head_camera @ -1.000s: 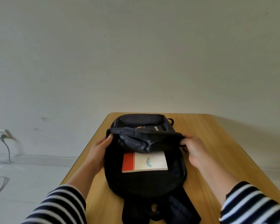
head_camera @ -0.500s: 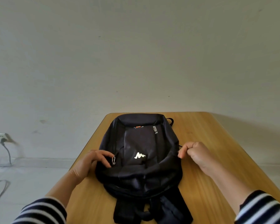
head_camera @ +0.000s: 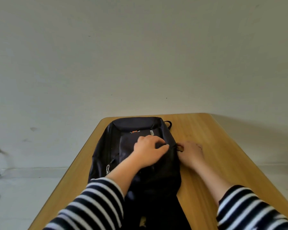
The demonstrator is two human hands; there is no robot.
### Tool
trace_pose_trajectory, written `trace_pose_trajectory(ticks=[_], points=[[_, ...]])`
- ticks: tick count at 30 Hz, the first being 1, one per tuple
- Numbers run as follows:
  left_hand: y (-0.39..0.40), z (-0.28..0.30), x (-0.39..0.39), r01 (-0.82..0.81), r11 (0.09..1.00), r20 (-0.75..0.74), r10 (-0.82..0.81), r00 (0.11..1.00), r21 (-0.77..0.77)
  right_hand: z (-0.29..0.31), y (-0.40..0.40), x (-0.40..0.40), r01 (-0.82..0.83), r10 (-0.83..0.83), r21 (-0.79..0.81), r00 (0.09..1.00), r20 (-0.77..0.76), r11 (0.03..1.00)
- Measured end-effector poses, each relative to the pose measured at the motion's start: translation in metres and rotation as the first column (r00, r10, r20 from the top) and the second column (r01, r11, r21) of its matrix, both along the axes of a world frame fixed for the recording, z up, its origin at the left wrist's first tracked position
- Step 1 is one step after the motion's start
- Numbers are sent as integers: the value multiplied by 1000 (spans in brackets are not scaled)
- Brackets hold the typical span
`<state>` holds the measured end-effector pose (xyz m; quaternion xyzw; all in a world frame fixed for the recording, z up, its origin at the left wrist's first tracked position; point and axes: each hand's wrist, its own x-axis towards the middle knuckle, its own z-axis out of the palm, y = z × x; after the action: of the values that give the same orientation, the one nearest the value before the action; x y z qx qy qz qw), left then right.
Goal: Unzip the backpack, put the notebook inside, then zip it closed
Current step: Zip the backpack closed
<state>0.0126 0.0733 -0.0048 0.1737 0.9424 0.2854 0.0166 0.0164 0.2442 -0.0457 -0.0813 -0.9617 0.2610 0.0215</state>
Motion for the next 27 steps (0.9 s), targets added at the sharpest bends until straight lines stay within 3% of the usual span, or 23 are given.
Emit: trace_pose_trajectory(ticks=[3,5,8,16,27], points=[[27,-11,1,-94,996,90,93,992,1,0,-3,-1,-2,3,36,999,-37,999],[36,-17,2,-201,980,77,201,977,-12,1,-5,-2,6,-1,92,999,-47,996],[42,-19,5,-280,960,36,280,959,-7,-1,-9,-4,31,-28,29,995,-99,999],[30,-31,1,-243,957,-18,249,968,159,-2,-13,-6,102,-115,-99,985,-130,990],[32,-35,-2,-251,950,-44,263,964,186,3,-9,14,59,-74,-154,993,-91,986]])
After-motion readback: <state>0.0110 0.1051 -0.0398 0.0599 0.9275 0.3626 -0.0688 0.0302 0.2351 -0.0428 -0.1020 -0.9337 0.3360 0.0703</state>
